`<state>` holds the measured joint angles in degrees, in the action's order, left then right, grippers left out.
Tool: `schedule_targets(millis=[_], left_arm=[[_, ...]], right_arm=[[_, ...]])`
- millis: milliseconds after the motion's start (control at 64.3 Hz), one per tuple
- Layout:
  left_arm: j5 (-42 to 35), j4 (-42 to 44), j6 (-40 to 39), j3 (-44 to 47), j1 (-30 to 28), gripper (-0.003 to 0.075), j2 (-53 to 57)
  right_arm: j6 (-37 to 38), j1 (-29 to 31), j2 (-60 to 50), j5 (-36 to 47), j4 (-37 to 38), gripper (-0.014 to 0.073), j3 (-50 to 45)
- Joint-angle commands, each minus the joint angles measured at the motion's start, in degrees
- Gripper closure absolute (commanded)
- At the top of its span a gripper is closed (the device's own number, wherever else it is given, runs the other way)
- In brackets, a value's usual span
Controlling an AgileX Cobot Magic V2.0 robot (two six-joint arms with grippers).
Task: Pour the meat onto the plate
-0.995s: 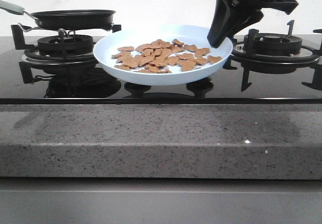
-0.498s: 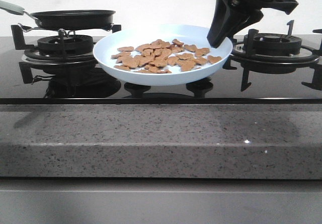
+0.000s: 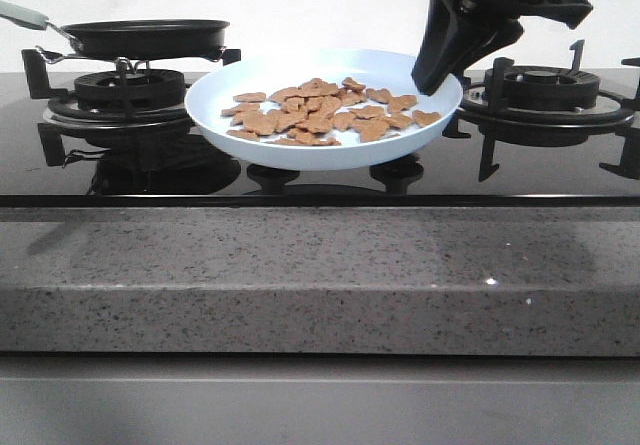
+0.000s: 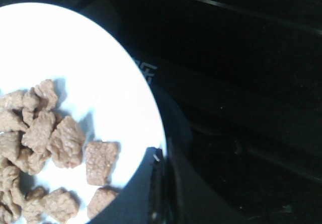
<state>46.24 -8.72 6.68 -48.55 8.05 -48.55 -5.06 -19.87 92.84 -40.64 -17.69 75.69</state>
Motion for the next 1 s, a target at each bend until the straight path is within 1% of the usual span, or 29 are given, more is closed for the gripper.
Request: schedule_targets(millis=[0,280,420,529,638,793,980], left_arm=[[-2.43,-0.49,-0.63,-1.32,0.39,0.0210,0.55],[-2.30,-0.49,-0.63,-1.32,0.39,0.0210,0.42],[-2.58,-0.49,-0.63,-1.32,0.39,0.0210,0.42],[-2.71,-0.49,-0.63,-1.32,0.39,0.0210,0.42],[-2.71,-0.49,-0.63,-1.32,0.39,0.0210,0.42],[-2.71,-0.49,-0.63,-1.32,0.39,0.0210,0.42],[-2.71,-0.49,-0.63,-1.32,0.39,0.0210,0.42]], right_arm=[[-0.56,0.05,-2.34,2.27,0.30,0.0712,1.34],[-0.56,0.05,-2.52,2.26,0.30,0.0712,1.40],[-0.56,0.58,-2.50,0.72,0.34,0.0712,4.38],[-0.56,2.00,-1.53,-0.88,0.29,0.0712,8.72],[-0.56,4.32,1.28,-4.74,-0.19,0.0712,15.41],[-0.56,7.61,7.55,-9.72,-1.64,0.0712,24.44],[-0.56,9.52,15.70,-14.01,-2.73,0.0712,34.63]])
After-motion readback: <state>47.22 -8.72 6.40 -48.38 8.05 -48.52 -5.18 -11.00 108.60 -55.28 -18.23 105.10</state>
